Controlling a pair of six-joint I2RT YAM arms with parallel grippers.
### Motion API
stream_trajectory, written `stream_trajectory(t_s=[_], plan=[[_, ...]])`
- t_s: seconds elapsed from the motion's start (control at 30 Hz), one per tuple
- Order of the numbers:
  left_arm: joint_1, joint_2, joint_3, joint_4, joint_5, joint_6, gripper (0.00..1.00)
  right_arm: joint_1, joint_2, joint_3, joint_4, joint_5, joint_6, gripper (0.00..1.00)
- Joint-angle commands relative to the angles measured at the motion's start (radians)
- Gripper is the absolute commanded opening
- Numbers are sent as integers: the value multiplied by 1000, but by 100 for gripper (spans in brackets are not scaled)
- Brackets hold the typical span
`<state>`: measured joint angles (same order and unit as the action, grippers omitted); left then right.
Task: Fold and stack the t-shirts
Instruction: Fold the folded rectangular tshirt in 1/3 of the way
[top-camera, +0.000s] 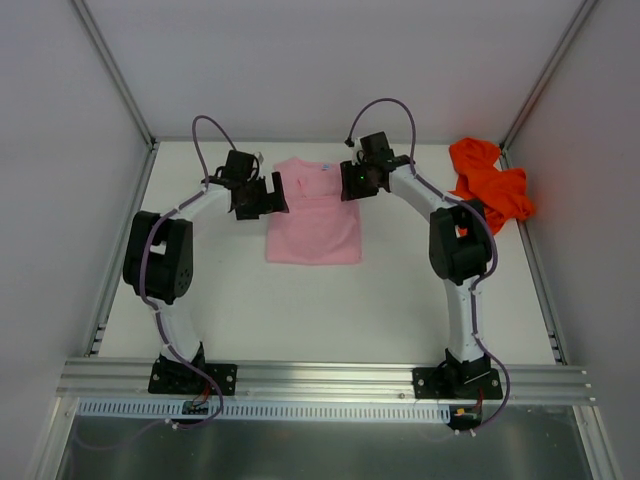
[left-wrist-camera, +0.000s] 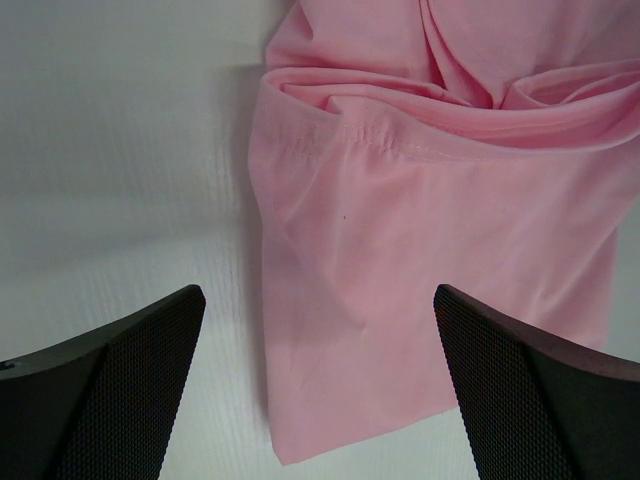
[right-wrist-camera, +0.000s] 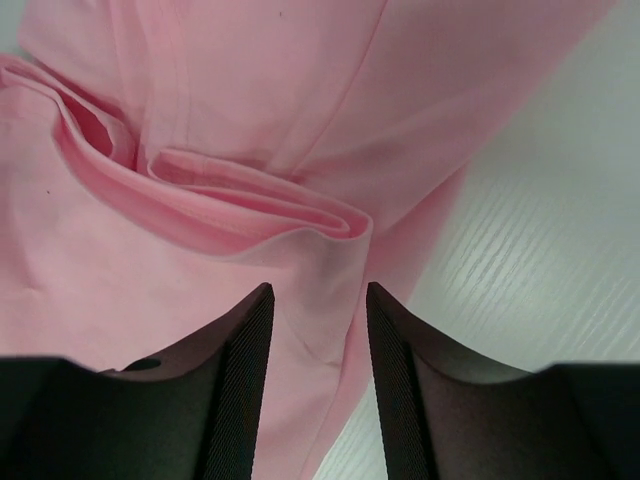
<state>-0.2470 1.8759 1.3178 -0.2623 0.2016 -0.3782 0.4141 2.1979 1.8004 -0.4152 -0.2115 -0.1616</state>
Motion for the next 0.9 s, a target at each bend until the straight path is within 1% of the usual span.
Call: stream_trajectory(t_s=[0.0, 0.13, 0.27, 0.37, 0.4, 0.43, 0.53, 0.57, 0.63, 0.87], plan=[[9, 14, 46, 14, 13, 1, 99, 11, 19, 59, 30, 41, -10, 45], [9, 31, 58, 12, 15, 2, 99, 12, 45, 83, 12, 46, -18, 44], [9, 43, 70, 6, 16, 7, 99, 12, 88, 108, -7, 34, -15, 38], [9, 45, 78, -2, 10, 12, 99, 12, 97, 113, -13, 27, -13, 37], [9, 40, 78, -2, 6, 13, 99, 12, 100, 113, -11, 26, -13, 35], [9, 40, 80, -5, 4, 15, 99, 12, 100, 113, -10, 27, -13, 28], [11, 32, 83, -11, -4, 19, 99, 12, 95, 111, -8, 44, -12, 15], [9, 31, 83, -14, -5, 21, 99, 12, 92, 109, -7, 66, -13, 9], [9, 26, 86, -14, -13, 21, 99, 12, 71, 97, -2, 116, -18, 1], [9, 34, 89, -15, -10, 18, 99, 9, -18, 16, 46, 231, -44, 1]])
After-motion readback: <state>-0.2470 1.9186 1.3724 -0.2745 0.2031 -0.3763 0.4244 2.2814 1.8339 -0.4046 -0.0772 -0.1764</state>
